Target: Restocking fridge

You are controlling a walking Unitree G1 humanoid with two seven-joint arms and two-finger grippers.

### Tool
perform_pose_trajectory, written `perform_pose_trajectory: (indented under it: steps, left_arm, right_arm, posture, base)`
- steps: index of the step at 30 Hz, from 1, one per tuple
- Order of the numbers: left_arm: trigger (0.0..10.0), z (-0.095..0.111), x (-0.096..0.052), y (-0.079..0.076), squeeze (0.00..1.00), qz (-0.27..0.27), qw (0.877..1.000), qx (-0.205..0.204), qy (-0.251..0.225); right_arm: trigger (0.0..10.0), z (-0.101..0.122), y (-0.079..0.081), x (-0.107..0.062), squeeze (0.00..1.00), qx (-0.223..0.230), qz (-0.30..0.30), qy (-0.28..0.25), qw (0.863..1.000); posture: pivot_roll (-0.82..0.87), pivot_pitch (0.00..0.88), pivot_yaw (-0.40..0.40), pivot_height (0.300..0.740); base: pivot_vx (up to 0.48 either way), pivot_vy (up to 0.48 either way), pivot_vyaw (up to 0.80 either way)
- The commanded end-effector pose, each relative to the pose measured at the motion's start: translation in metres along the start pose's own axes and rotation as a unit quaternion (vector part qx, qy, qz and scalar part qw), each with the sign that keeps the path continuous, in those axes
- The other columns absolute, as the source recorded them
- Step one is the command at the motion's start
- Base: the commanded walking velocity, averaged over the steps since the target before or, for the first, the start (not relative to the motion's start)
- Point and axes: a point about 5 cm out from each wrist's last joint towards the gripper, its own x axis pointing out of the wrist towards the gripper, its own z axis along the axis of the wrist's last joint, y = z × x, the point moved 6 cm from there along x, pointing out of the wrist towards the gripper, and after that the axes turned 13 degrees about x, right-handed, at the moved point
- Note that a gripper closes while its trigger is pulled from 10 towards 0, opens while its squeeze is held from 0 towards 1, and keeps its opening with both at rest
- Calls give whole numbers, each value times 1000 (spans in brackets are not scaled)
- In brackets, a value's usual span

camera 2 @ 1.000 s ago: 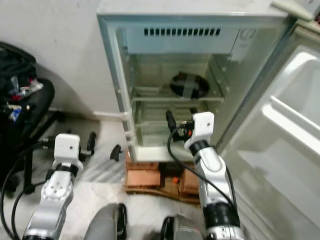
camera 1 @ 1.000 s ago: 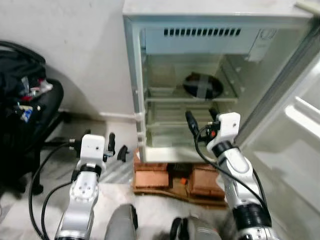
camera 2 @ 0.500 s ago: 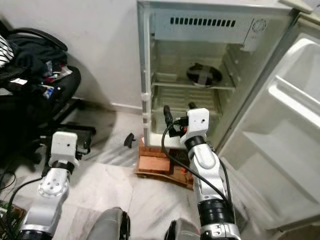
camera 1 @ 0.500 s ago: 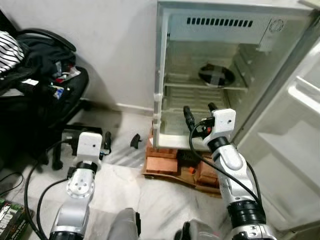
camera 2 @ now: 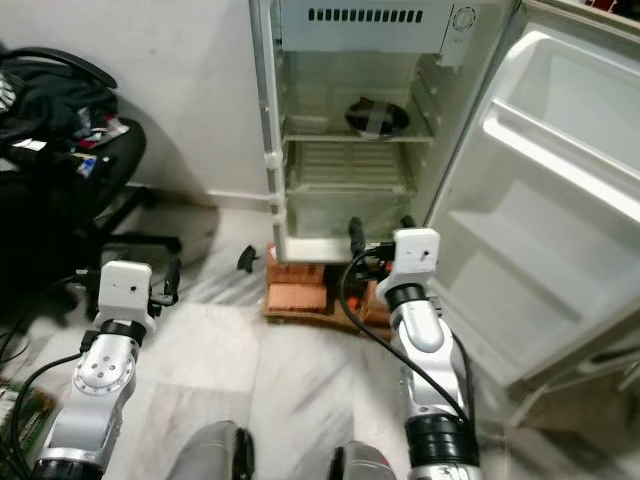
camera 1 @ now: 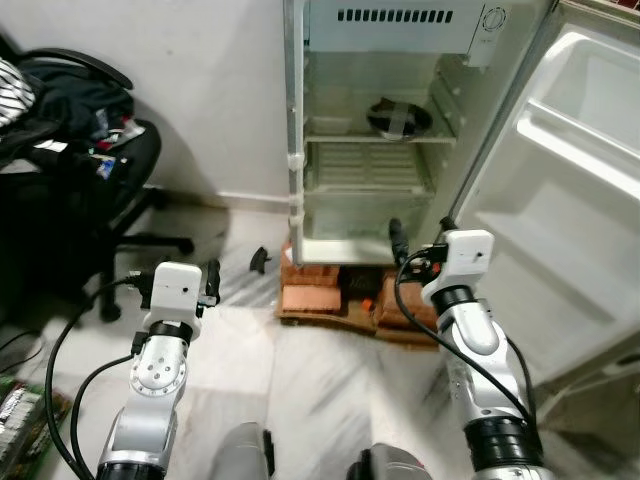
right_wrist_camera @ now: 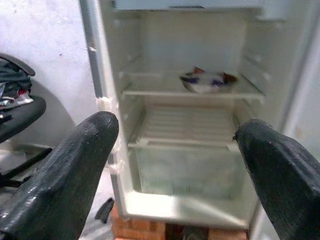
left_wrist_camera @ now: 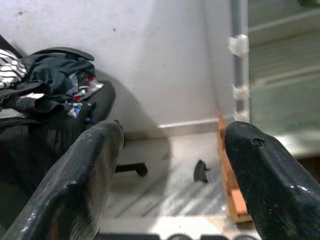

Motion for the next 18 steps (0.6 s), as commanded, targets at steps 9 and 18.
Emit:
perform_pose_trajectory:
  steps: [9, 18]
  left_arm:
    - [10000, 19, 1, -10, 0, -40, 998, -13, -49]
    - [10000, 18, 1, -5, 0, -42, 998, -6, -50]
  right_arm:
    - [10000, 7, -12, -2, 0, -35, -17, -5, 999]
    - [10000, 4, -10, 1, 0, -18, -9, 1, 1000]
  posture:
    - [58, 99, 10, 740]
    - [70, 100, 1, 740]
  base:
    - [0, -108, 0]
    - [0, -107, 0]
